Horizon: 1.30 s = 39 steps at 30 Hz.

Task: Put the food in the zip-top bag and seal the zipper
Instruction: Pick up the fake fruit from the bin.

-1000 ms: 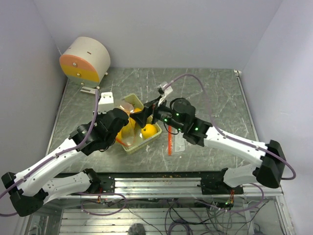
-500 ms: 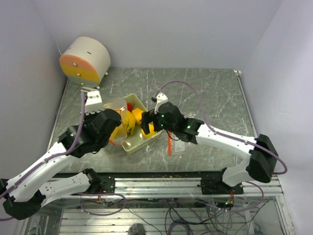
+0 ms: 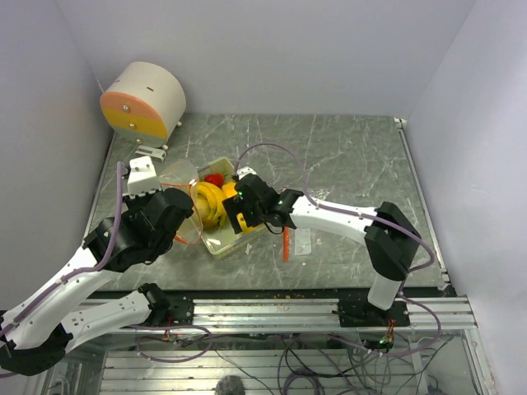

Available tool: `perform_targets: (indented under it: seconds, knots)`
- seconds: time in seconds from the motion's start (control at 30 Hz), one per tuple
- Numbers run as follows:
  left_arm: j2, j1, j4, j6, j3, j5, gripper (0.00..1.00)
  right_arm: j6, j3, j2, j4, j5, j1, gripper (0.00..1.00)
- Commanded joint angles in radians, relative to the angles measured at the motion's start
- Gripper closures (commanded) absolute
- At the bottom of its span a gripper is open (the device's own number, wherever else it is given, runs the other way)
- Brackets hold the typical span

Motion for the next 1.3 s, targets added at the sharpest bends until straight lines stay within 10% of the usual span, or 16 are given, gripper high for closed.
perform_targets:
  seconds: [0.0,0.27,0.53,0.7,1.0,1.27]
  knots:
    - [-0.011,0.005,0.029,0.022,-0.004,-0.021,0.93,0.006,0.059,0.065,-0.085,0.067,0.001,0.05]
    - [-0.013,0.005,0.055,0.041,-0.021,-0.006,0.93,0.002,0.085,0.169,-0.087,0.096,0.014,0.06]
    - [0.006,0.004,0.052,0.033,-0.017,0.0,0.93,0.0,0.08,0.103,-0.058,0.113,0.015,0.39]
    - [0.019,0.004,0.068,0.028,-0.023,0.023,0.93,-0.026,0.041,-0.08,0.023,0.06,0.015,0.4]
    - [0.065,0.004,0.132,0.042,-0.031,0.077,0.93,-0.074,-0.17,-0.516,0.454,-0.334,0.013,0.4]
    - [0.089,0.004,0.233,0.094,-0.039,0.121,0.93,0.048,-0.239,-0.476,0.806,-0.742,0.014,0.42]
